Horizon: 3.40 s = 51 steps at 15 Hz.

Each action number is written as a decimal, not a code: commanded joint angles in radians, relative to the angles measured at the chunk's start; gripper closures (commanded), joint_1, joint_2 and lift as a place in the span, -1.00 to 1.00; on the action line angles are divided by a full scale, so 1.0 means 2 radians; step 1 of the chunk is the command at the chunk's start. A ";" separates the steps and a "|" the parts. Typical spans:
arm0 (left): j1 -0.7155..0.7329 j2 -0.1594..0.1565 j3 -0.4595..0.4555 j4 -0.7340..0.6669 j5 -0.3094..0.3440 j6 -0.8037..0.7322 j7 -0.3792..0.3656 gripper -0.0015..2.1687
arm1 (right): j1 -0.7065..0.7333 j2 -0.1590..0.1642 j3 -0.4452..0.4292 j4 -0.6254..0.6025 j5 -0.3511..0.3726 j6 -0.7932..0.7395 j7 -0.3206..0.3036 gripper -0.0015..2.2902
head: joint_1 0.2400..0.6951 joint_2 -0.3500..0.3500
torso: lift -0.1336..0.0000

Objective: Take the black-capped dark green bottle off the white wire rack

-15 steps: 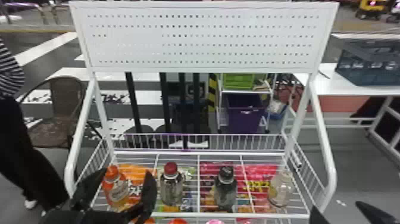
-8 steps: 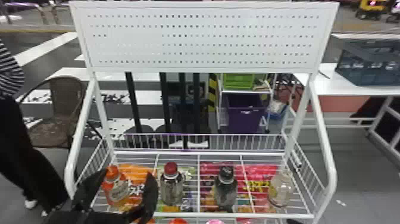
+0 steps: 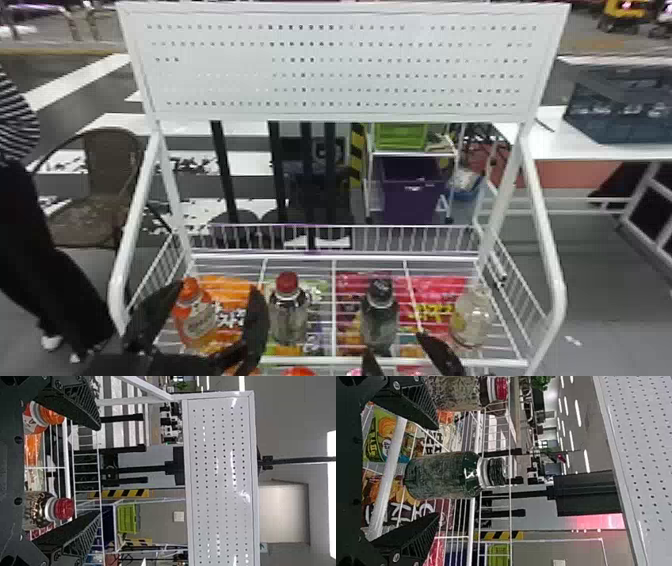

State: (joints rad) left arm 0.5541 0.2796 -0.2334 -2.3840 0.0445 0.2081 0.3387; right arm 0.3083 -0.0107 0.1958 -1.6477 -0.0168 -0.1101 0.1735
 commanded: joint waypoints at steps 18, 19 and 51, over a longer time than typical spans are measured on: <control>-0.039 0.001 0.001 0.021 0.018 0.014 -0.004 -0.87 | -0.112 0.006 0.011 0.107 0.008 0.018 0.005 0.29 | 0.14 0.00 | 1.00; -0.037 0.001 0.001 0.019 0.017 0.014 -0.004 -0.87 | -0.100 0.006 0.011 0.087 0.008 0.026 0.003 0.29 | 0.14 0.00 | 1.00; -0.018 -0.001 -0.008 0.005 0.007 0.005 0.001 -0.87 | 0.302 -0.043 -0.225 -0.376 -0.137 -0.016 0.027 0.28 | 0.14 0.00 | 1.00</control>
State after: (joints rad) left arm 0.5185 0.2776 -0.2500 -2.3720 0.0594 0.2160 0.3406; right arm 0.9150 -0.0967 -0.2549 -2.3999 -0.2897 -0.1440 0.2269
